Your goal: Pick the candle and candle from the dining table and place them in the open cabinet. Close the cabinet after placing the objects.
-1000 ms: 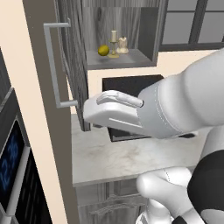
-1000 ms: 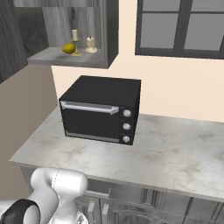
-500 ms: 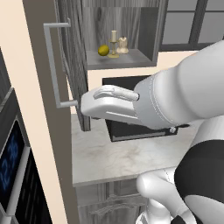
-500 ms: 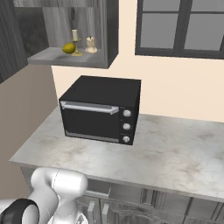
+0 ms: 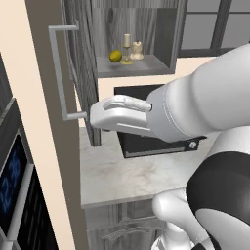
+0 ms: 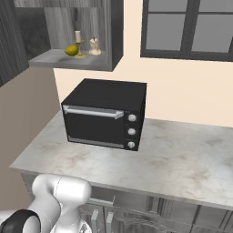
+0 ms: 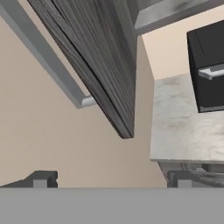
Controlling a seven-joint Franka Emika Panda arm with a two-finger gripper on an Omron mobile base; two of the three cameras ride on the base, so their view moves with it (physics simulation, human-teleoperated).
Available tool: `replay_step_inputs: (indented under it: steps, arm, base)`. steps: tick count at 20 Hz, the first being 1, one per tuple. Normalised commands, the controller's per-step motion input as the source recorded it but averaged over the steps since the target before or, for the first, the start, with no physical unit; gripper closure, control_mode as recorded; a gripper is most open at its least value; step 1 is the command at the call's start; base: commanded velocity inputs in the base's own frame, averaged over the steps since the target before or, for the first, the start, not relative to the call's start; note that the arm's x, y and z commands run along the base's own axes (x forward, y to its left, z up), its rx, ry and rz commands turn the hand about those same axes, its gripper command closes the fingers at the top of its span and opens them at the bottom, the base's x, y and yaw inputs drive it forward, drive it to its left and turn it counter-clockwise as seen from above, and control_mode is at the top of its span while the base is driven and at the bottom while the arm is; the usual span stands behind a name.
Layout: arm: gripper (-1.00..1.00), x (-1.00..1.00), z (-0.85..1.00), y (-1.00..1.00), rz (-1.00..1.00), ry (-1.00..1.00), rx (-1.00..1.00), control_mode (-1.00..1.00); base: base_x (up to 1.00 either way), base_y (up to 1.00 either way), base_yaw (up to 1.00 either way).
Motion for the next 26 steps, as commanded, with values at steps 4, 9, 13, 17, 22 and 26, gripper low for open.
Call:
replay_step_inputs:
  steps: [4, 9, 13, 17, 22, 26]
  arm:
    - [-1.00, 0.25, 0.14, 0.00, -0.01, 0.02, -0.07, -1.00]
    - [-1.00, 0.22, 0.10, 0.02, -0.03, 0.06, -0.09, -1.00]
    - [-1.00, 0.19, 0.05, 0.01, -0.05, 0.07, -0.10, -1.00]
    - [-1.00, 0.17, 0.00, 0.00, -0.05, 0.01, -0.07, -1.00]
    - [-1.00, 0.06, 0.00, 0.00, -0.01, -0.07, -0.04, -1.00]
    - [-1.00, 0.01, 0.00, 0.00, 0.00, -0.14, -0.01, -1.00]
  base:
    - [0.00, 0.00, 0.00]
    - [0.00, 0.00, 0.00]
    - [0.00, 0.00, 0.00]
    - [0.00, 0.00, 0.00]
    - [0.00, 0.00, 0.00]
    - [0.00, 0.00, 0.00]
